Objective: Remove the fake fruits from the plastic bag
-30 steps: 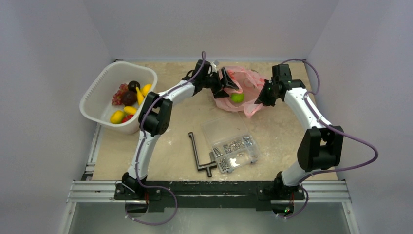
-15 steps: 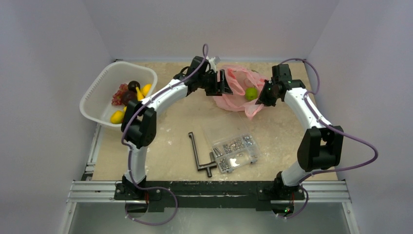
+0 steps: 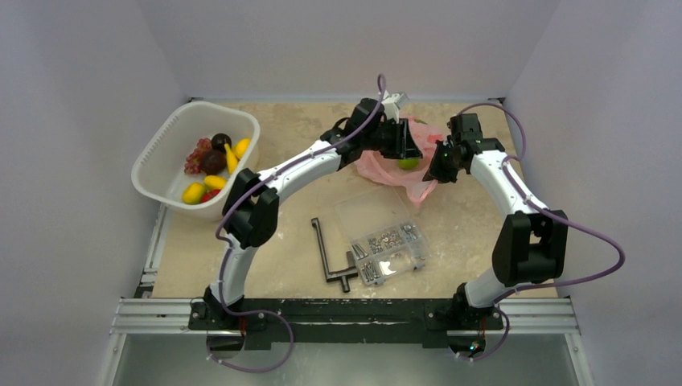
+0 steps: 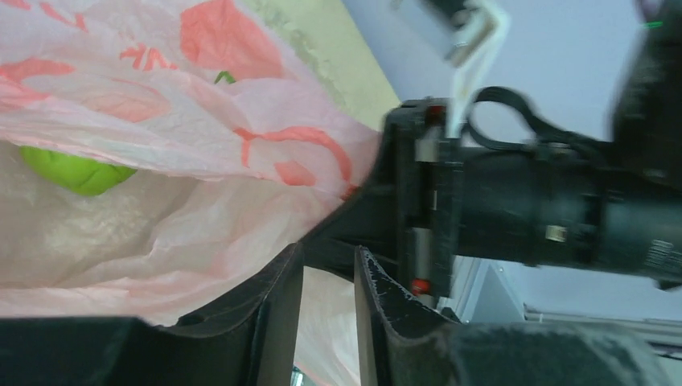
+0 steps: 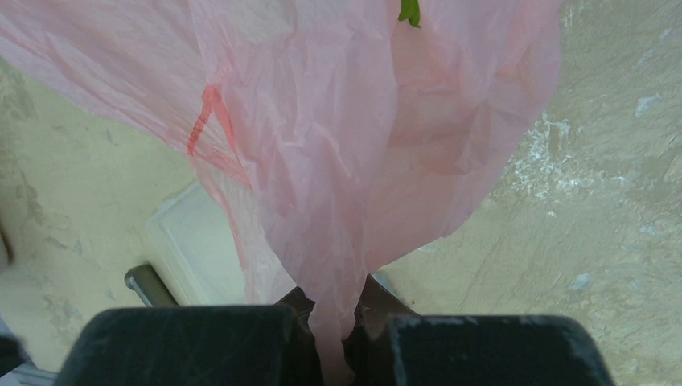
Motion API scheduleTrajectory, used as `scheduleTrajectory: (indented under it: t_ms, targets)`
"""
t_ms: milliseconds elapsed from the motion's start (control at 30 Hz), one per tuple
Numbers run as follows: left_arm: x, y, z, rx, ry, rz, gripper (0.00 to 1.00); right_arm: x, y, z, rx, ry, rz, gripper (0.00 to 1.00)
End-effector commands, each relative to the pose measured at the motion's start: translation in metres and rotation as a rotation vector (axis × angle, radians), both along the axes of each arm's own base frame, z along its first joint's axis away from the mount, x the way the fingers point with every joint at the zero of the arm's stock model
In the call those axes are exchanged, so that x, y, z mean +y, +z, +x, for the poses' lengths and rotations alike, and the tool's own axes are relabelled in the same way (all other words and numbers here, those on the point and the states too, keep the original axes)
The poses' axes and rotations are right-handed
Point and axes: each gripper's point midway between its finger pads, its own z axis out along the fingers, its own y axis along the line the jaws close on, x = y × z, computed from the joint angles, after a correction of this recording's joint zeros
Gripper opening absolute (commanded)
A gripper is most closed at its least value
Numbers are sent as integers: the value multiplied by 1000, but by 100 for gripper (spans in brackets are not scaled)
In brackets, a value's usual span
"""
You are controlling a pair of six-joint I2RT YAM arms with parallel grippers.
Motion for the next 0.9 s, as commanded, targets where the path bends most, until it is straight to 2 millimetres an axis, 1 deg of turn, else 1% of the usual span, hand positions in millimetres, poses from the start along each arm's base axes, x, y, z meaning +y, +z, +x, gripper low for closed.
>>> scheduleTrajectory:
  t_ms: [0,67,167,200,267,300,367,400,433,500,567,600,633,667,733,800,867]
  targets:
    - [-2,-18,20,10,91,31,28,5,23,6,-78,50,19,0]
    - [3,-32,28,14,149,67,29,6,25,7,-81,46,24,0]
    - [7,-47,38,35,217,65,19,6,25,9,-80,44,25,0]
    - [8,-52,43,52,240,60,19,6,25,10,-79,44,26,0]
    - [8,-62,52,94,279,42,26,7,25,11,-77,45,31,0]
    - [9,-66,57,118,305,37,28,7,25,11,-77,46,30,0]
    - [12,-79,66,160,357,45,28,8,25,12,-76,47,32,0]
    - [15,-85,69,183,381,60,31,8,25,12,-75,46,34,0]
    - [18,-90,73,205,409,75,36,8,25,13,-75,47,35,0]
    - [27,-107,74,276,467,102,47,8,25,13,-73,45,36,0]
    - [26,-111,75,302,476,65,51,8,26,14,-77,45,38,0]
    - [26,-114,77,310,484,67,56,8,26,14,-77,44,38,0]
    - [26,-117,78,324,491,73,64,8,26,14,-76,43,38,0]
    - [25,-122,80,339,493,73,67,9,25,15,-75,45,38,0]
    - [24,-125,85,355,500,60,72,9,25,16,-74,44,42,0]
    - [21,-126,89,342,500,52,86,10,26,17,-79,43,46,0]
    - [16,-126,94,339,495,54,93,10,25,18,-77,44,48,0]
